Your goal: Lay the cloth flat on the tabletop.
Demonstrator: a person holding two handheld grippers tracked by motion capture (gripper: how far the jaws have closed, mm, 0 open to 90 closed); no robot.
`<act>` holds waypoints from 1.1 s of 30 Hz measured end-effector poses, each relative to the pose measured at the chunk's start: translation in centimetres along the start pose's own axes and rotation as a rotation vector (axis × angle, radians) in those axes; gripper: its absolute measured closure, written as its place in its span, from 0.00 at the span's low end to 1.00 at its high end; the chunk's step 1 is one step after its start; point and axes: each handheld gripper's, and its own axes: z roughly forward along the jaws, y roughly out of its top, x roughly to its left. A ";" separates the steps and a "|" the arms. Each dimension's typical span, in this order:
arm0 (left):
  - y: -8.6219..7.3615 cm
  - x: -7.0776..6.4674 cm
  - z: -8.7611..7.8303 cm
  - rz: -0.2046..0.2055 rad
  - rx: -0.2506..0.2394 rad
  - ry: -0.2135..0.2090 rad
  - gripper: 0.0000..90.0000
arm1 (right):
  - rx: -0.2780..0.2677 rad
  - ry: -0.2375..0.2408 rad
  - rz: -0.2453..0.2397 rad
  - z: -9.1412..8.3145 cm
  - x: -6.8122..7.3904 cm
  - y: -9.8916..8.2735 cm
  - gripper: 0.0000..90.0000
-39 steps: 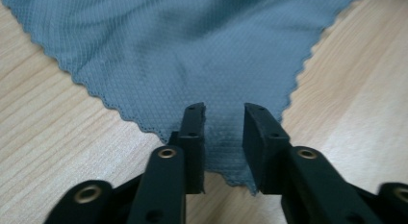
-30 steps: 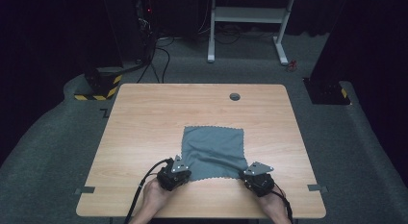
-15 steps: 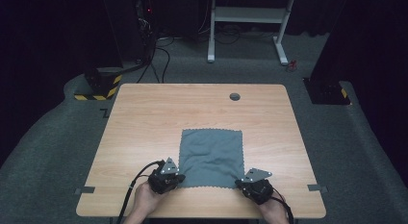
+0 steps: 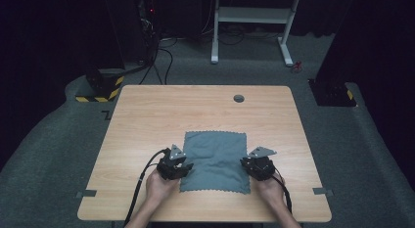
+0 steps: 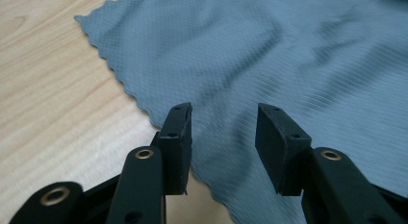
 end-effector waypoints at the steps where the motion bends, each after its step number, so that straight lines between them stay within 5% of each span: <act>1: 0.0 0.1 0.3 0.000 0.002 0.010 0.63 | 0.011 -0.005 -0.012 0.4 0.1 0.1 0.90; 12: 0.7 2.0 0.8 -0.011 0.032 0.027 0.62 | 0.050 -0.024 -0.036 1.3 -0.9 0.6 0.87; 23: 3.4 4.8 3.5 -0.089 -0.016 0.073 0.61 | -0.024 -0.099 0.135 3.4 -4.5 3.1 0.85; 29: 4.6 6.6 4.9 -0.137 0.005 0.146 0.62 | -0.003 -0.176 0.176 5.6 -5.5 4.7 0.81; 33: 4.9 7.3 5.7 -0.172 0.015 0.140 0.62 | 0.030 -0.189 0.209 6.5 -6.0 5.1 0.79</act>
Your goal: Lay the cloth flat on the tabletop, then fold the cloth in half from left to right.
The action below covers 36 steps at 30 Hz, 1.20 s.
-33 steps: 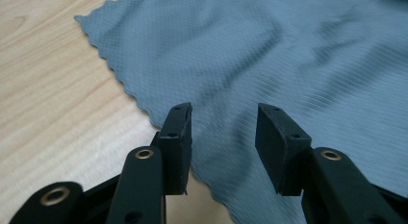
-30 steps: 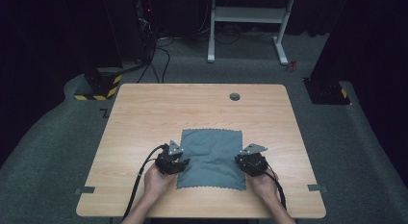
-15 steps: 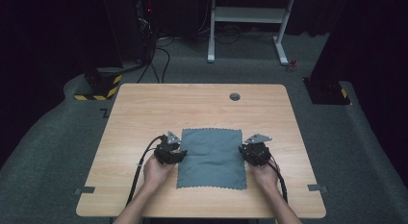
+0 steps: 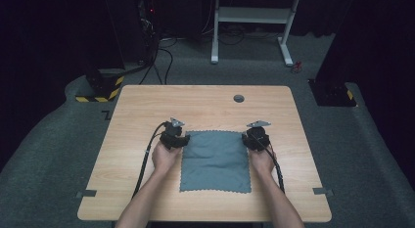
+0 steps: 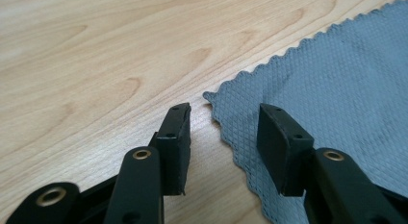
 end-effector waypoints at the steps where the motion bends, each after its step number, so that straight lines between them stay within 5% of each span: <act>1: 0.0 0.0 0.1 0.003 -0.009 0.001 0.62 | -0.001 0.000 0.002 0.2 -0.1 0.1 0.78; 6: 0.4 -0.2 0.4 0.009 -0.004 -0.011 0.70 | 0.003 0.027 0.013 0.3 -0.3 0.2 0.86; 12: 1.0 -0.3 0.7 0.009 0.017 -0.068 0.98 | 0.016 0.037 -0.026 0.3 0.0 0.4 0.99; 14: 1.2 -0.2 0.7 0.021 0.010 -0.039 1.00 | 0.015 0.031 -0.023 0.3 -0.2 0.4 1.00; 18: 1.4 0.1 0.8 -0.007 -0.028 -0.042 1.00 | 0.006 0.010 -0.031 0.4 -0.3 0.4 1.00; 24: 1.3 -0.1 1.3 0.024 -0.043 -0.016 1.00 | -0.020 -0.001 -0.027 0.5 -0.5 0.6 1.00; 33: 1.6 0.0 1.8 0.040 -0.032 0.022 0.99 | 0.030 -0.039 -0.041 1.5 -0.2 2.2 1.00; 34: 1.6 -0.1 1.7 0.046 -0.034 0.026 0.97 | 0.039 -0.040 -0.048 1.7 -0.1 2.3 0.99; 36: 1.6 -0.2 1.1 0.056 -0.037 0.014 0.78 | 0.037 -0.040 -0.040 1.8 -0.2 2.3 0.88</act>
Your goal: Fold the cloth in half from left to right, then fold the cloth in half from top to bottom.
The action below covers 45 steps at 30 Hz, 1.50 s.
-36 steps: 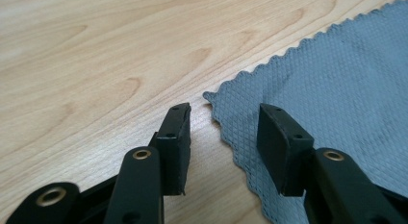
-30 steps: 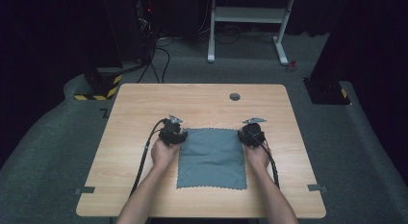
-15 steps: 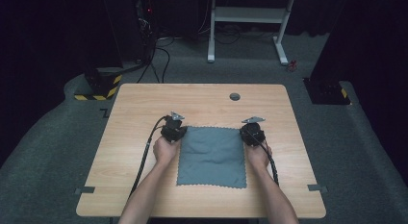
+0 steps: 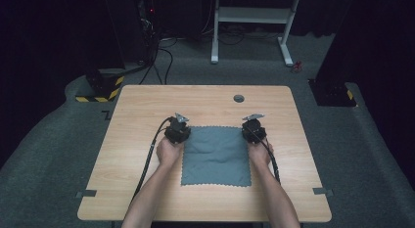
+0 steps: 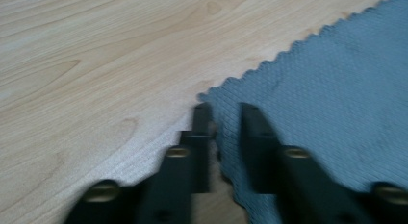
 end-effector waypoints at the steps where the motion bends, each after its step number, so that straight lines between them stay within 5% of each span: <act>1: 0.0 -0.1 -0.4 0.001 -0.018 -0.006 0.69 | 0.003 0.012 0.033 -0.1 -0.1 -0.1 0.77; 4: -0.3 -0.7 -2.2 0.012 -0.096 -0.060 0.60 | -0.025 0.020 0.088 -1.0 -0.1 -0.3 0.69; 6: -0.6 -1.5 -3.0 0.045 -0.094 -0.094 0.54 | -0.076 0.085 0.089 -2.1 0.4 -0.8 0.66; 11: -2.6 -3.8 -3.9 0.076 -0.068 -0.174 0.50 | -0.081 0.190 -0.028 -4.0 3.4 -2.7 0.64; 19: -4.7 -4.9 -3.6 0.104 -0.042 -0.154 0.48 | -0.091 0.271 -0.145 -6.0 6.7 -5.9 0.63; 25: -5.5 -4.3 -4.2 0.093 -0.053 -0.142 0.44 | -0.098 0.270 -0.199 -6.3 6.9 -7.5 0.62; 33: -5.6 -3.7 -4.6 0.064 -0.055 -0.170 0.43 | -0.105 0.282 -0.168 -6.8 7.3 -7.9 0.64; 42: -4.4 -0.9 -4.1 -0.014 -0.035 -0.145 0.45 | -0.168 0.371 -0.229 -7.6 11.6 -7.1 0.68; 45: -4.1 -0.1 -3.8 -0.024 -0.020 -0.122 0.53 | -0.171 0.392 -0.259 -7.3 13.5 -7.0 0.67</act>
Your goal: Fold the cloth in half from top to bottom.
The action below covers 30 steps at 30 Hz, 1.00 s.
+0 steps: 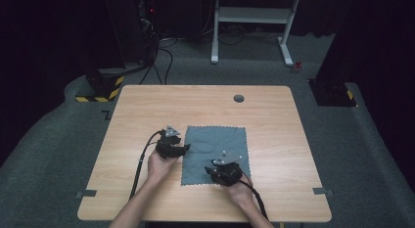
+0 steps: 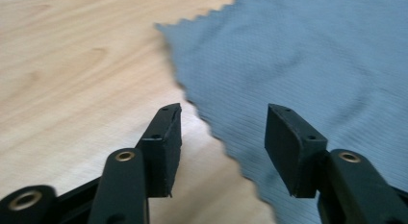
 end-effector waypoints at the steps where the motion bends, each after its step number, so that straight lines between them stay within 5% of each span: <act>1: 0.2 0.2 0.1 0.000 -0.002 0.008 0.53 | 0.000 0.007 -0.010 0.3 0.3 0.1 0.67; 5: 0.5 1.0 0.3 -0.032 -0.051 0.012 0.54 | 0.011 0.066 -0.032 1.3 2.1 0.7 0.68; 8: 1.2 1.3 1.1 -0.008 -0.001 0.027 0.53 | 0.002 0.083 -0.061 1.6 3.3 1.0 0.70; 14: 2.5 1.4 2.2 -0.022 0.021 0.050 0.51 | -0.006 0.143 -0.086 2.1 5.2 1.5 0.73; 17: 3.0 1.6 2.7 -0.019 -0.004 0.076 0.53 | -0.004 0.150 -0.109 2.2 5.9 1.6 0.73; 19: 3.3 2.1 3.3 -0.060 0.014 0.079 0.54 | 0.004 0.158 -0.114 2.5 6.3 1.5 0.72; 23: 4.0 2.3 4.2 -0.078 0.031 0.095 0.56 | 0.018 0.166 -0.125 2.7 6.8 1.3 0.69; 30: 4.5 1.8 4.8 -0.044 0.031 0.118 0.70 | 0.042 0.143 -0.166 3.0 7.7 1.3 0.68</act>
